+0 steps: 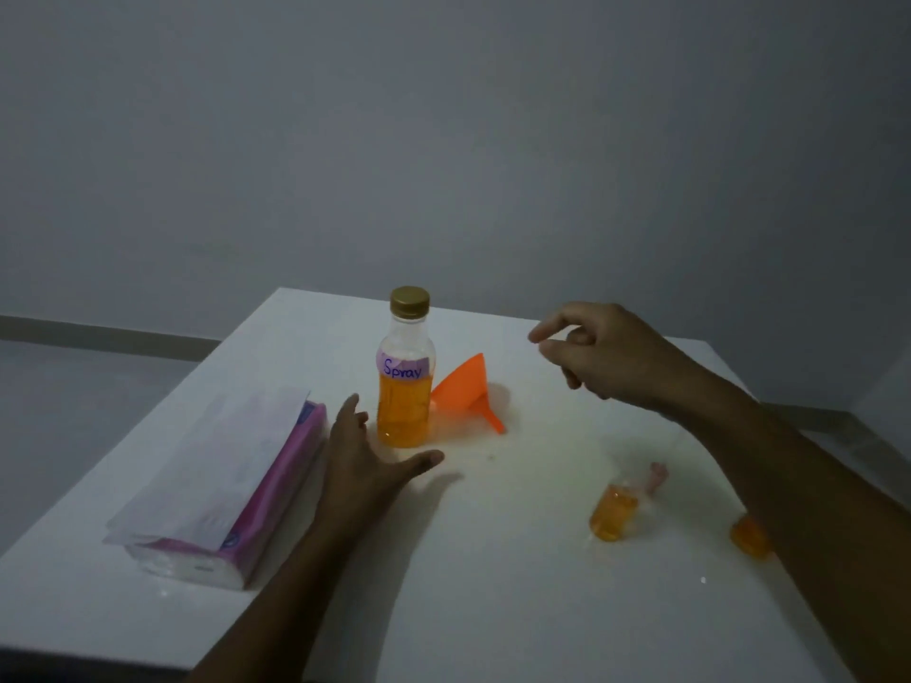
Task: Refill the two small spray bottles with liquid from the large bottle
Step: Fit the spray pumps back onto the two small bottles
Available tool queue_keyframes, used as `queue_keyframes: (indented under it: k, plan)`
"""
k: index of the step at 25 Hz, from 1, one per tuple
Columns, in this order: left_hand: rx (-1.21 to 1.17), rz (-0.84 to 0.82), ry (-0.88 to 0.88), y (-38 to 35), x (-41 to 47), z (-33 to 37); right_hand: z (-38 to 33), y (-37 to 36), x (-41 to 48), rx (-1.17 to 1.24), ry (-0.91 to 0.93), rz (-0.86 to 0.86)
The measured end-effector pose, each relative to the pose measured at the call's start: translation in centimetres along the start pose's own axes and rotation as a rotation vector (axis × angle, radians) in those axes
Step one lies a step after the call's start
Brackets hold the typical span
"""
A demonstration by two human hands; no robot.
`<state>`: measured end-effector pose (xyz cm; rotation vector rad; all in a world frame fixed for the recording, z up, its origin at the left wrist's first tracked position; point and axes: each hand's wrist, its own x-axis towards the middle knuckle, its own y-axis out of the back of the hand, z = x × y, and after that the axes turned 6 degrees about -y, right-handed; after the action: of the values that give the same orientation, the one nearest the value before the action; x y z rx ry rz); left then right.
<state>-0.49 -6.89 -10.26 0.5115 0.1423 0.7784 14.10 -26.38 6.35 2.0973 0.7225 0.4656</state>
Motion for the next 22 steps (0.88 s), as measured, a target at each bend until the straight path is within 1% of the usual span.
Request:
queue_keyframes:
  k: [2, 3, 5, 6, 7, 10, 12, 13, 15, 17, 19, 22]
  plan:
    - [0.022, 0.063, -0.065, -1.3, -2.7, 0.9, 2.9, 2.0, -2.8, 0.098, -0.083, 0.051]
    - [0.069, 0.100, -0.140, -1.9, -4.1, 1.6, 4.3, 2.5, -4.1, 0.137, -0.128, 0.095]
    - [0.148, 0.135, -0.350, -3.1, -6.4, 3.6, 7.1, 2.6, -6.6, 0.168, -0.214, 0.195]
    - [0.142, 0.119, -0.431, -3.9, -7.4, 4.6, 8.3, 2.2, -7.7, 0.165, -0.265, 0.225]
    - [0.121, 0.070, -0.475, -4.7, -8.1, 5.4, 9.3, 1.5, -8.7, 0.161, -0.325, 0.239]
    - [0.052, -0.175, -0.489, -7.8, -9.7, 7.2, 11.9, -1.0, -10.6, 0.162, -0.502, 0.191]
    - [0.025, -0.274, -0.462, -10.0, -9.6, 7.8, 13.4, -3.0, -10.7, 0.121, -0.577, 0.145]
    - [0.015, -0.299, -0.442, -10.9, -9.5, 7.9, 14.1, -3.9, -10.4, 0.092, -0.600, 0.155]
    - [-0.002, -0.314, -0.404, -12.5, -9.4, 8.1, 15.4, -5.6, -9.4, 0.070, -0.613, 0.192]
    - [-0.018, -0.302, -0.391, -13.7, -9.5, 8.4, 16.3, -6.7, -8.1, 0.105, -0.595, 0.275]
    - [-0.050, -0.279, -0.404, -14.5, -9.5, 8.8, 17.2, -7.3, -6.9, 0.109, -0.549, 0.368]
    - [-0.076, -0.249, -0.419, -14.9, -9.2, 9.1, 17.5, -6.9, -6.3, 0.130, -0.495, 0.419]
